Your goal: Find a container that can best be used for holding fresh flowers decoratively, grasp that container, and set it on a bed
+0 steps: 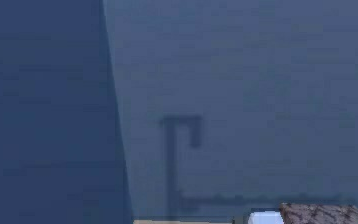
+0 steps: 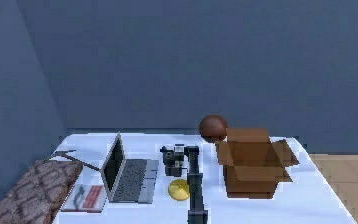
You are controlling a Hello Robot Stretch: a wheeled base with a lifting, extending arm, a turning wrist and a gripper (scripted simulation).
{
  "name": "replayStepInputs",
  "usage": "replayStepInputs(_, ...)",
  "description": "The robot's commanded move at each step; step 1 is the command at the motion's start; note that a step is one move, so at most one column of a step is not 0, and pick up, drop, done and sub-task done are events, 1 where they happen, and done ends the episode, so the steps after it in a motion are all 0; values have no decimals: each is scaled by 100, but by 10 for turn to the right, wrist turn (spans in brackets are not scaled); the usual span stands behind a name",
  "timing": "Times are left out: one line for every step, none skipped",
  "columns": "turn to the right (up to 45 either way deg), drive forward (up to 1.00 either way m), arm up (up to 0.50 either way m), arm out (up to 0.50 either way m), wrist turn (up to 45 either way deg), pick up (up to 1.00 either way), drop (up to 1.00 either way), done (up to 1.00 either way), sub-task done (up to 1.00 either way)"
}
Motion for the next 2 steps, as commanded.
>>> replayStepInputs(0,0,0,-8,0,0,0,0,0)
replayStepInputs(0,0,0,0,0,0,0,100,0)
